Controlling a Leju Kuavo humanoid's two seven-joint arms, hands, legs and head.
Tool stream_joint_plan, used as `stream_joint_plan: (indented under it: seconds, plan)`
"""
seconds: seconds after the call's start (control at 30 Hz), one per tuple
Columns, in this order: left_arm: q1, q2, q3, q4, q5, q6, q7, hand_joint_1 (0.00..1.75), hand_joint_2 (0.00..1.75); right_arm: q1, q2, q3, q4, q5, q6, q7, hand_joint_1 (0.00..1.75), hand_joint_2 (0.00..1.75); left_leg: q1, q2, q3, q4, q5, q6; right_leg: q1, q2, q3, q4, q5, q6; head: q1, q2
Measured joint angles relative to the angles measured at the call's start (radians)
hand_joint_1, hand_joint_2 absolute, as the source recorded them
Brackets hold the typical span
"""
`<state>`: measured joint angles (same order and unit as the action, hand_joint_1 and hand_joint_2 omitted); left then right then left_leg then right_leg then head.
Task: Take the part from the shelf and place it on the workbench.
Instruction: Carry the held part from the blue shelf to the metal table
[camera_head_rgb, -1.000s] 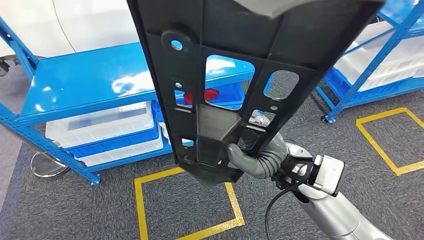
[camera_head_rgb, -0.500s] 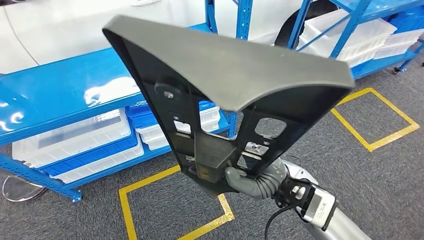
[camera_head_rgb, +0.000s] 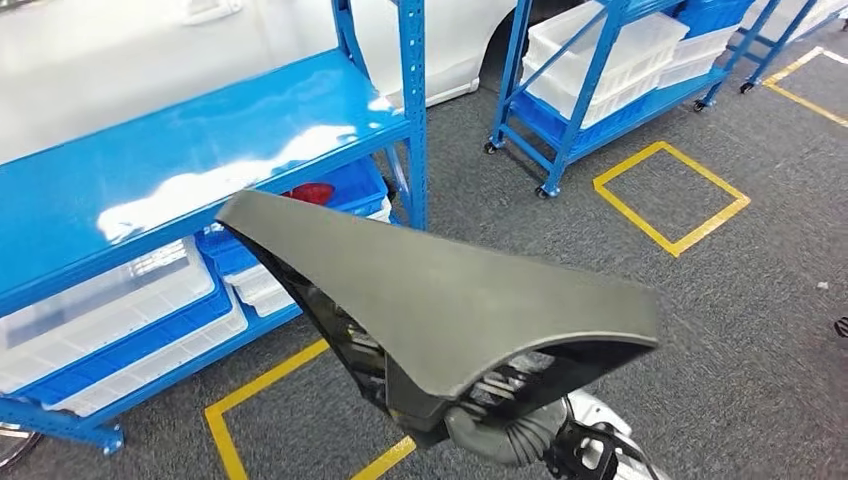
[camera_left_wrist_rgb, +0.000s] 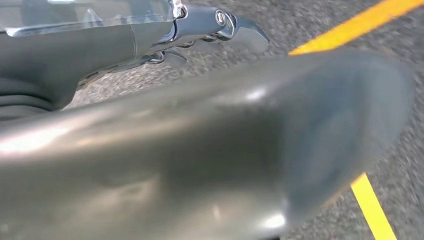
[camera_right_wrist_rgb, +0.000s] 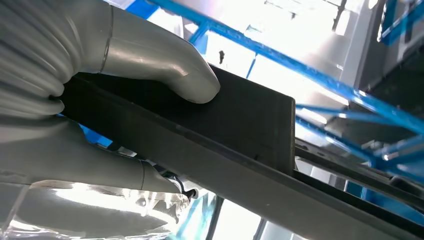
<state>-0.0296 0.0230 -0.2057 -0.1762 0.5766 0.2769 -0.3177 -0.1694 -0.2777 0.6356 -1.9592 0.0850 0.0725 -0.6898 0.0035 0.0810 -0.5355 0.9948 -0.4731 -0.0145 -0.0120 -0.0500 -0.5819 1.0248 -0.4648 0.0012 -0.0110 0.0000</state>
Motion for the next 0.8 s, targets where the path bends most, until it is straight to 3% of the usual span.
stream_joint_plan:
  seconds: [0.07, 0.13, 0.2, 0.27, 0.3, 0.33, 0.37, 0.4, 0.47, 0.53, 0.6, 0.67, 0.73, 0.8]
  plan:
    - [-0.004, 0.003, -0.001, 0.000, -0.006, -0.013, -0.002, 0.00, 0.00, 0.006, 0.014, -0.001, -0.007, 0.009, -0.001, 0.017, 1.75, 1.75, 0.000, 0.013, 0.004, 0.001, -0.003, -0.012, 0.001, 0.019, -0.003, 0.001, 0.004, -0.013, 0.000, 0.000]
    - [-0.008, 0.006, -0.006, 0.000, -0.014, -0.026, -0.002, 0.00, 0.00, 0.005, 0.033, -0.002, -0.018, 0.019, -0.002, 0.050, 1.75, 1.75, 0.005, -0.008, -0.004, 0.024, -0.025, -0.024, -0.001, 0.034, -0.005, -0.004, 0.011, -0.025, 0.000, 0.000]
    - [-0.010, 0.011, -0.013, 0.000, -0.022, -0.037, -0.001, 0.00, 0.00, 0.001, 0.055, -0.003, -0.031, 0.029, -0.004, 0.082, 1.75, 1.75, 0.008, -0.052, -0.045, 0.122, -0.089, -0.032, -0.002, 0.050, -0.010, -0.007, 0.017, -0.034, -0.001, 0.000]
    - [-0.010, 0.017, -0.020, 0.000, -0.026, -0.045, 0.002, 0.00, 0.00, -0.002, 0.070, -0.004, -0.041, 0.033, -0.006, 0.100, 1.75, 1.75, 0.009, -0.069, -0.102, 0.254, -0.150, -0.036, 0.000, 0.068, -0.014, -0.006, 0.021, -0.038, -0.001, 0.000]
    - [-0.010, 0.019, -0.022, 0.000, -0.027, -0.048, 0.004, 0.00, 0.00, -0.002, 0.074, -0.004, -0.044, 0.034, -0.007, 0.105, 1.75, 1.75, 0.009, -0.071, -0.116, 0.289, -0.156, -0.035, 0.002, 0.079, -0.015, -0.005, 0.021, -0.039, -0.001, 0.000]
    - [-0.010, 0.021, -0.024, 0.000, -0.029, -0.050, 0.005, 0.00, 0.00, -0.002, 0.076, -0.005, -0.046, 0.034, -0.007, 0.108, 1.75, 1.75, 0.009, -0.073, -0.112, 0.283, -0.141, -0.033, 0.003, 0.090, -0.016, -0.004, 0.022, -0.039, -0.001, 0.000]
    - [-0.010, 0.023, -0.024, 0.000, -0.029, -0.054, 0.006, 0.00, 0.00, -0.004, 0.077, -0.006, -0.047, 0.030, -0.007, 0.108, 1.75, 1.75, 0.009, -0.077, -0.090, 0.239, -0.109, -0.028, 0.003, 0.102, -0.015, -0.003, 0.023, -0.038, -0.001, 0.000]
    - [-0.009, 0.025, -0.025, 0.000, -0.029, -0.059, 0.006, 0.00, 0.00, -0.009, 0.077, -0.008, -0.048, 0.024, -0.007, 0.108, 1.75, 1.75, 0.008, -0.090, -0.056, 0.167, -0.069, -0.022, 0.004, 0.114, -0.014, -0.002, 0.024, -0.037, -0.001, 0.000]
    - [-0.010, 0.032, -0.025, 0.000, -0.028, -0.068, 0.005, 0.00, 0.00, -0.025, 0.077, -0.016, -0.049, 0.007, -0.008, 0.104, 1.75, 1.75, 0.009, -0.133, 0.002, 0.041, -0.022, -0.010, 0.005, 0.135, -0.016, -0.002, 0.028, -0.030, 0.000, 0.000]
    - [-0.012, 0.039, -0.025, 0.000, -0.028, -0.073, 0.003, 0.00, 0.00, -0.040, 0.077, -0.024, -0.049, -0.007, -0.010, 0.100, 1.75, 1.75, 0.007, -0.153, 0.018, 0.001, -0.018, -0.003, 0.001, 0.153, -0.022, -0.004, 0.035, -0.018, 0.000, 0.000]
    - [-0.016, 0.044, -0.025, 0.000, -0.028, -0.076, -0.001, 0.00, 0.00, -0.047, 0.075, -0.030, -0.049, -0.021, -0.012, 0.096, 1.75, 1.75, 0.007, -0.133, 0.020, -0.010, -0.009, 0.002, -0.002, 0.166, -0.027, -0.007, 0.042, -0.004, -0.001, 0.000]
    - [-0.016, 0.047, -0.025, 0.000, -0.027, -0.079, -0.007, 0.00, 0.00, -0.062, 0.070, -0.038, -0.049, -0.047, -0.013, 0.090, 1.75, 1.75, 0.010, -0.107, 0.024, -0.027, 0.004, 0.014, 0.002, 0.133, -0.048, 0.030, 0.015, 0.003, 0.002, 0.000]
    - [-0.014, 0.050, -0.025, 0.000, -0.025, -0.080, -0.011, 0.00, 0.00, -0.086, 0.063, -0.049, -0.049, -0.079, -0.013, 0.089, 1.75, 1.75, 0.008, -0.081, 0.022, -0.033, 0.010, 0.021, 0.005, 0.079, -0.103, 0.145, -0.050, 0.006, 0.004, 0.000]
    - [-0.011, 0.055, -0.025, 0.000, -0.021, -0.078, -0.014, 0.00, 0.00, -0.103, 0.055, -0.057, -0.048, -0.109, -0.007, 0.094, 1.75, 1.75, 0.005, -0.056, 0.015, -0.028, 0.010, 0.021, 0.003, 0.061, -0.154, 0.261, -0.095, 0.010, 0.005, 0.000]
